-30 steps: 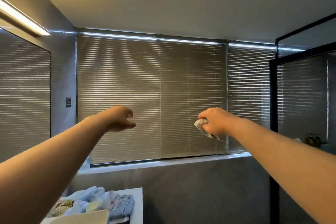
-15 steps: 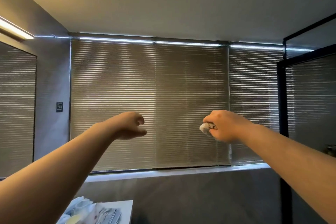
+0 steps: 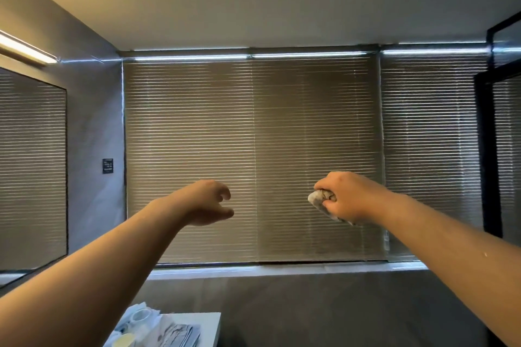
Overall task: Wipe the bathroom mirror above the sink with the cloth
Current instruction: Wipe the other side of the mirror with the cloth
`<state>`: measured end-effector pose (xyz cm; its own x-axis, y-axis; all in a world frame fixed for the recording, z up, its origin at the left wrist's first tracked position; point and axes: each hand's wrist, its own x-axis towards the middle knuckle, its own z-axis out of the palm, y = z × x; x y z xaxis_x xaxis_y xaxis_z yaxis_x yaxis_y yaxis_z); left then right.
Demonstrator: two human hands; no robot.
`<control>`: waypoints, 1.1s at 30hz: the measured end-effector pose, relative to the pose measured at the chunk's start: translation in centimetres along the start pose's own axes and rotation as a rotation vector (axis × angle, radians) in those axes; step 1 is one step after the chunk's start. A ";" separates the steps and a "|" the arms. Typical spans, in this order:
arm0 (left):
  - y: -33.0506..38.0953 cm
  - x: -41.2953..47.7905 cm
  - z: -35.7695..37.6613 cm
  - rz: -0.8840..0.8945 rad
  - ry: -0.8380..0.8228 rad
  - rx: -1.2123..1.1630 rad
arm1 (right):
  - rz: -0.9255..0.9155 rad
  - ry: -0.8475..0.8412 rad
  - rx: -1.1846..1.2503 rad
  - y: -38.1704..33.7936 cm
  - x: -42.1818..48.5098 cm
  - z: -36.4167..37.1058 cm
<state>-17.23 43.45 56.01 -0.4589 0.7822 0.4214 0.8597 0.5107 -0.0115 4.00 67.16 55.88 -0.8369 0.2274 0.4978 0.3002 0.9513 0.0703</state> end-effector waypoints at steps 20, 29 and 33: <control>-14.2 20.3 10.2 -0.017 0.007 0.016 | 0.067 -0.042 0.082 3.9 22.3 12.9; -16.4 28.9 15.5 -0.060 -0.010 0.023 | 0.005 -0.062 0.130 8.7 31.0 20.0; -16.9 33.2 17.6 -0.120 -0.031 0.048 | -0.021 -0.058 0.187 11.9 35.2 22.6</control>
<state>-50.99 67.10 54.25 -0.5649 0.7250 0.3941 0.7871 0.6168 -0.0064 -32.20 91.18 54.69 -0.8689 0.2132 0.4467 0.1965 0.9769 -0.0840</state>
